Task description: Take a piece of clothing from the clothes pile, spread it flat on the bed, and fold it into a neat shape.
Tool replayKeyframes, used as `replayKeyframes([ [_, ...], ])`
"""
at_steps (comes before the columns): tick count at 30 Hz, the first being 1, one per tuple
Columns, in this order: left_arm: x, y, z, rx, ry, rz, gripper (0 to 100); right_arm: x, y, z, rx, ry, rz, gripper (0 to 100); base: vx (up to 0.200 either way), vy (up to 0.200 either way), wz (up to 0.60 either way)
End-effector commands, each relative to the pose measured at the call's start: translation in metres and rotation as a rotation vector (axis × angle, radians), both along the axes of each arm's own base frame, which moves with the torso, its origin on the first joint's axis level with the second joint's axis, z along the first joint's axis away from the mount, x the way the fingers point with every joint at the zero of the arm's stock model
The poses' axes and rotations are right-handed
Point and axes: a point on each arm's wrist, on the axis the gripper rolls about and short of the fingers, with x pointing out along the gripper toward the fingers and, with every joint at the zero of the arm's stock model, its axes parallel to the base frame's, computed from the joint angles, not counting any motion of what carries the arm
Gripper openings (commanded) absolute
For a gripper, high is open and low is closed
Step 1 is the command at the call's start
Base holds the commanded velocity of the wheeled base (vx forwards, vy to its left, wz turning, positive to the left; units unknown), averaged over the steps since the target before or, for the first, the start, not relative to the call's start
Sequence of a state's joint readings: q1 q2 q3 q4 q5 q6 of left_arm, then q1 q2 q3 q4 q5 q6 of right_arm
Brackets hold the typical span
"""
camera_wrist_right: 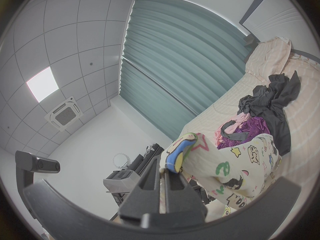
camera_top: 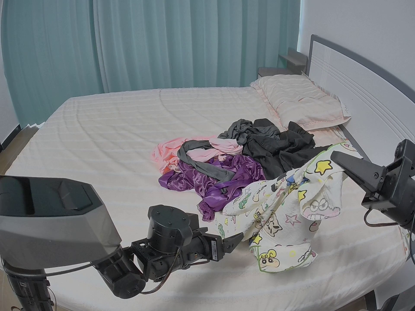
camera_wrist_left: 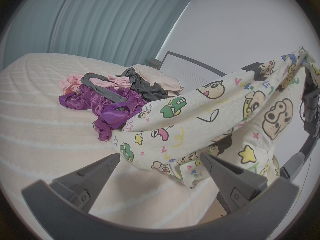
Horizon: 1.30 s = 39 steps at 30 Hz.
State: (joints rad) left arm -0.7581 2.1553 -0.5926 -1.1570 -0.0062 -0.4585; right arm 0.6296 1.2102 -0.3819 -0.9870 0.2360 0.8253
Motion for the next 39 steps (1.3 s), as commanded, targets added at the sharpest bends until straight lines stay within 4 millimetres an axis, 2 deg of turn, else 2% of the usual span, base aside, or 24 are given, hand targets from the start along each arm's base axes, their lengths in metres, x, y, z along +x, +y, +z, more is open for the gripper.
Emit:
replayKeyframes([
  [1, 0.009, -0.009, -0.019, -0.002, 0.007, 0.013, 100, 0.005, 0.003, -0.002, -0.009, 0.013, -0.003, 0, 0.000, 0.000, 0.00],
  [9, 0.022, -0.020, -0.043, -0.018, -0.012, 0.026, 100, 0.012, 0.007, 0.004, -0.003, 0.002, -0.008, 0, 0.000, 0.000, 0.00],
  [16, 0.038, -0.032, -0.039, -0.093, -0.040, 0.142, 100, 0.017, 0.010, 0.001, -0.014, 0.017, -0.010, 0, 0.000, 0.000, 0.00],
  [27, 0.022, -0.031, -0.047, -0.063, -0.001, 0.110, 100, 0.022, 0.007, -0.001, -0.019, 0.023, -0.034, 0, 0.000, 0.000, 0.00],
  [39, 0.033, -0.038, -0.048, -0.149, 0.026, 0.152, 100, 0.027, 0.009, -0.002, -0.022, 0.030, -0.037, 0, 0.000, 0.000, 0.00],
])
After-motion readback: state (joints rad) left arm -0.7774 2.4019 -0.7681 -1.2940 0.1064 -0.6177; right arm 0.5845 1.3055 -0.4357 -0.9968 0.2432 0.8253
